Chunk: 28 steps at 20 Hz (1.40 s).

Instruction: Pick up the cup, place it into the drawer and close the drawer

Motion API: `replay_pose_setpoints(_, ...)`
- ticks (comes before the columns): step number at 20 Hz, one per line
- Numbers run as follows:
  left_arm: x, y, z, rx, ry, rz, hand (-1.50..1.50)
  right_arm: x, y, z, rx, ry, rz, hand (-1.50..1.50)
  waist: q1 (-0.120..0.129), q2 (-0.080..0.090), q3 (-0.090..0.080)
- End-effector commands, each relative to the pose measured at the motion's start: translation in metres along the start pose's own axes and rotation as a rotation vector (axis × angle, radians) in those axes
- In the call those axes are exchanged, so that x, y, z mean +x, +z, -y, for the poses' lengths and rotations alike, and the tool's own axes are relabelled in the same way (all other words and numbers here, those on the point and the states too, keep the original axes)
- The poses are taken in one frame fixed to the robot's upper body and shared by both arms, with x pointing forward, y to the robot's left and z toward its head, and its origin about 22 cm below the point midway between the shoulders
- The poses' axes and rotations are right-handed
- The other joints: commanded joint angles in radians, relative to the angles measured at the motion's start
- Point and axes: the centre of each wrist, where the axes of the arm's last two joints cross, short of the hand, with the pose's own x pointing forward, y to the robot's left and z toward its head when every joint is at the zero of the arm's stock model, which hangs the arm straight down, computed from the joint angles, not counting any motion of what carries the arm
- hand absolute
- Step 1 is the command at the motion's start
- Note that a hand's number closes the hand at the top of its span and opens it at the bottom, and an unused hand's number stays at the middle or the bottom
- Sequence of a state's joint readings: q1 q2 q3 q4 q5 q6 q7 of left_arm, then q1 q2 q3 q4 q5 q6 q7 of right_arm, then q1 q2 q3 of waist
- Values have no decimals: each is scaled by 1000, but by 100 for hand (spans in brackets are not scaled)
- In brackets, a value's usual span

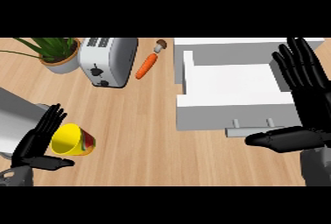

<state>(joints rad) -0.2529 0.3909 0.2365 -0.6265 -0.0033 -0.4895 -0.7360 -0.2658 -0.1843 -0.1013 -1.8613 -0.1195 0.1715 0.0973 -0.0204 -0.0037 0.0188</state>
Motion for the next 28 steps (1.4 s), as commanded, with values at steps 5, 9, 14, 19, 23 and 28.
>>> replay_pose_setpoints(5,-24,17,-6,-12,89,49,-150,-3,3,4,4,2,15,-150,-7,14,-24)
replay_pose_setpoints(9,-29,6,6,-9,89,50,-150,3,-1,-11,10,5,-4,-150,-11,14,-24)
replay_pose_setpoints(14,-32,-7,20,-28,84,70,-150,4,-2,-2,11,6,0,-150,-17,16,-25)
replay_pose_setpoints(19,-29,-6,13,-59,117,67,-150,-4,-12,4,-1,20,-11,-150,-9,22,-26)
replay_pose_setpoints(23,-35,-21,37,-119,216,73,-150,4,-12,9,13,22,-16,-150,-11,18,-25)
replay_pose_setpoints(28,-32,-29,45,-149,196,176,150,8,-13,2,5,5,-11,-150,-8,18,-26)
